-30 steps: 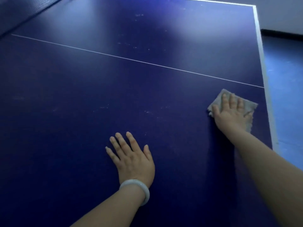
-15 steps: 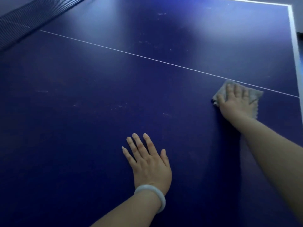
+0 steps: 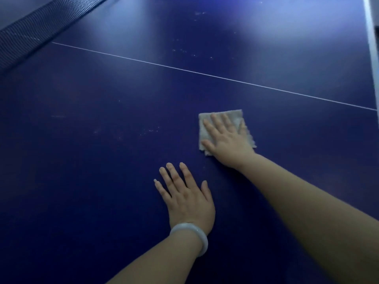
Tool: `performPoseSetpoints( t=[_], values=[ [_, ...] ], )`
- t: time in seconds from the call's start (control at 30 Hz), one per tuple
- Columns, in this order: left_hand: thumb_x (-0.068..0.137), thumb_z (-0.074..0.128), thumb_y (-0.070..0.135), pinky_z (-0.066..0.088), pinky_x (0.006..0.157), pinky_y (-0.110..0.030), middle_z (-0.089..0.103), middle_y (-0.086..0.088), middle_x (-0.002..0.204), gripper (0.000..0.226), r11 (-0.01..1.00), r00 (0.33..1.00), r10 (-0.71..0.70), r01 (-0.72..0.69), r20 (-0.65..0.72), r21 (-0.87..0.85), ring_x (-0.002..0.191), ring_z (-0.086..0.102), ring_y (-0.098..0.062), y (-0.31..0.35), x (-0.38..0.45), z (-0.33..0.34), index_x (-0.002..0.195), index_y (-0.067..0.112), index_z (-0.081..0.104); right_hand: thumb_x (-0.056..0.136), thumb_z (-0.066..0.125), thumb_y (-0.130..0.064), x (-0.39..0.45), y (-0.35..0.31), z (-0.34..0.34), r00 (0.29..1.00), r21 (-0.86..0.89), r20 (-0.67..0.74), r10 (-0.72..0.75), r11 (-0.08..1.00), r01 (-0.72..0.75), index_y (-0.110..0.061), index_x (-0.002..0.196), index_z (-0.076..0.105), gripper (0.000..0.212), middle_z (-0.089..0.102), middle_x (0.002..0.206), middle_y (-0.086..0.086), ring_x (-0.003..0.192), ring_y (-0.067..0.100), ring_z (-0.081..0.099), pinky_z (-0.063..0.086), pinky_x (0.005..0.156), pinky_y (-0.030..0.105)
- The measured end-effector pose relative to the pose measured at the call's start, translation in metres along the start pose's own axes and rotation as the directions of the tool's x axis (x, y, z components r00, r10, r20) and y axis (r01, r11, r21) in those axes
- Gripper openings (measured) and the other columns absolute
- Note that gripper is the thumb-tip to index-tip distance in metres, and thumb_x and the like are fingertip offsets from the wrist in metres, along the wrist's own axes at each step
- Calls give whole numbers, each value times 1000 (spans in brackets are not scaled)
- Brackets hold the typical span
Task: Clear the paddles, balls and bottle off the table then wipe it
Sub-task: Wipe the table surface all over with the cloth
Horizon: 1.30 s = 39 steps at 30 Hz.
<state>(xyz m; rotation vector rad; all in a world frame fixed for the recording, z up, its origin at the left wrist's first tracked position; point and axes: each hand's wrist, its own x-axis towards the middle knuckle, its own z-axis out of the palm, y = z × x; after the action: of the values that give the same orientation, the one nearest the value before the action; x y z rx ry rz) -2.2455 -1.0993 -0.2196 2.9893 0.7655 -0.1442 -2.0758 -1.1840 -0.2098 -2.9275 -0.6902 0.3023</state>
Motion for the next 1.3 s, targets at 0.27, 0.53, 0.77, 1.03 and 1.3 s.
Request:
performPoseSetpoints(
  t=[0.27,0.53,0.77,1.03,1.3],
  values=[
    [94,3,50,-3,117,-61,-5,-25,160,75,1000,1000,9,-9,21,-6,148,-11,-42,0,0,-2,154,7,-2,99,17,-55,-101,89,-2,640,234,-22,768,626,-744,-27,157,-3,67,-12,164,3,150,30,-14,0,111,71],
    [96,12,50,-1,118,-60,-2,-25,160,73,999,1000,20,-19,12,-45,148,-7,-42,-1,0,-2,154,7,1,100,17,-58,-75,-14,11,996,9,-29,88,996,-88,-36,156,1,62,-8,164,-9,150,17,-15,-8,116,63],
    [96,8,49,-1,117,-62,-3,-27,160,73,997,998,48,-46,41,-63,147,-8,-44,-5,-2,-6,154,5,-3,99,16,-55,-206,107,16,665,207,-49,745,659,-723,-31,155,-6,65,-9,165,-1,151,23,-10,3,117,62],
    [99,12,49,0,118,-61,-3,-26,160,71,993,994,84,-78,69,-87,148,-8,-43,-7,-4,-13,154,6,-1,94,4,-60,-183,-12,38,782,142,-86,618,784,-604,-35,152,-18,67,-20,162,-6,148,21,-21,-12,114,63],
    [100,23,49,5,122,-41,-3,-12,163,68,904,912,406,-393,52,-172,151,-5,-26,-89,10,-23,156,13,4,94,5,-62,-182,-11,34,846,134,-74,528,846,-516,-37,153,-14,67,-18,162,-10,148,17,-21,-8,118,59]
  ],
)
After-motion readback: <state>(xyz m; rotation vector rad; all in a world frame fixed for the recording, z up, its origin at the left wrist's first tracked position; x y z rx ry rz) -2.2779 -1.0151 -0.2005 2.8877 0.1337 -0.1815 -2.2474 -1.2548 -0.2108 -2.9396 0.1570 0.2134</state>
